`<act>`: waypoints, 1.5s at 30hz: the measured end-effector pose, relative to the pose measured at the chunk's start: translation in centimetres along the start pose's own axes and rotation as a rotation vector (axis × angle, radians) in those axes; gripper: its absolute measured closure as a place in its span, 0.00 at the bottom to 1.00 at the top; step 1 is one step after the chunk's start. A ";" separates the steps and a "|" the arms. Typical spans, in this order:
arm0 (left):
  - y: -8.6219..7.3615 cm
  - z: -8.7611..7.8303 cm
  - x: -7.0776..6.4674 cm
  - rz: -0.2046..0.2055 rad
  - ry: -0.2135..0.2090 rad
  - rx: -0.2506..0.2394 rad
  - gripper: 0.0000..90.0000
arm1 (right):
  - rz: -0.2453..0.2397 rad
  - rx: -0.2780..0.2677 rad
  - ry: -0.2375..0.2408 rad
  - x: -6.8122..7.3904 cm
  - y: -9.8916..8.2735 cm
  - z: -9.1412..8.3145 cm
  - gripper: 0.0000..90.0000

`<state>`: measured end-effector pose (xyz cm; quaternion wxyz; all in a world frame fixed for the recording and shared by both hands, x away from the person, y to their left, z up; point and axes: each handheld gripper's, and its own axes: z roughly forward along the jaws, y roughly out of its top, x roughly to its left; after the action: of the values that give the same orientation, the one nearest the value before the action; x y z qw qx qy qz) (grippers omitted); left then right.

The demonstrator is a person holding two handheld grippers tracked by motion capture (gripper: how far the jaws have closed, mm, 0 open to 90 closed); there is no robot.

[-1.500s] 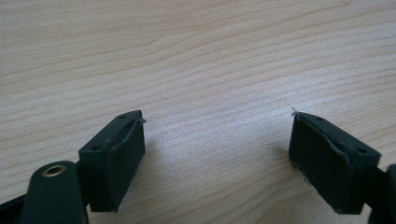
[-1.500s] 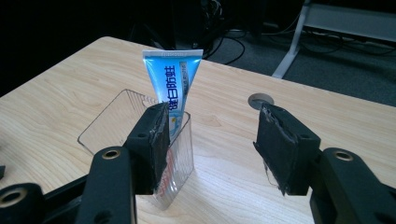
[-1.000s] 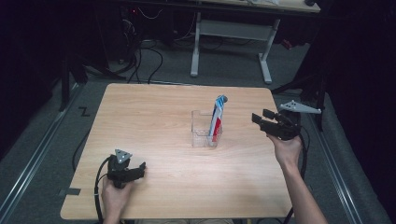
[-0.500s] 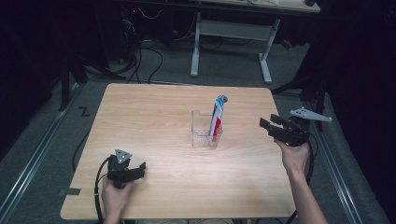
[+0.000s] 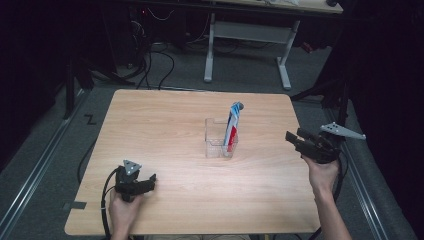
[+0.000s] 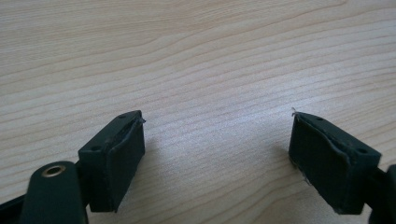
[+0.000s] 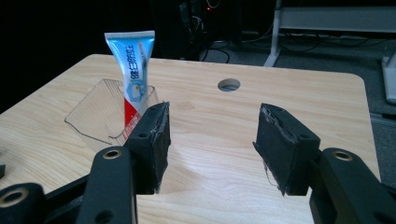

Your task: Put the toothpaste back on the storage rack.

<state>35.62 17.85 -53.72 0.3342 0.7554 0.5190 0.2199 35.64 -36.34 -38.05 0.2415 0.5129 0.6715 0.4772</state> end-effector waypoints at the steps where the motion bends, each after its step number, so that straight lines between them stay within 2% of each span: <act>1: 0.0 0.0 0.0 0.000 0.000 0.000 0.21 | 0.003 0.002 -0.004 -0.2 -0.2 -0.1 0.50; 18: 0.0 0.0 0.0 0.002 -0.001 0.001 0.20 | 0.048 0.018 -0.039 -2.0 -3.1 -1.5 0.50; 24: 0.0 0.0 0.0 0.002 -0.001 0.001 0.20 | 0.057 0.022 -0.042 -2.3 -4.0 -1.5 0.50; 29: 0.0 0.0 0.0 0.001 0.000 0.001 0.20 | 0.104 0.008 -0.034 -2.7 -4.9 -1.6 0.50; 36: 0.0 0.0 0.0 0.000 0.000 0.000 0.20 | 0.129 0.002 -0.032 -2.9 -5.8 -1.6 0.50; 45: 0.0 0.0 0.0 0.001 -0.001 0.000 0.20 | 0.151 0.025 -0.028 -3.2 -7.1 -0.8 0.51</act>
<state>35.64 17.84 -53.72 0.3342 0.7558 0.5185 0.2197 32.89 -39.70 -44.53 0.2077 0.5716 0.6334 0.4784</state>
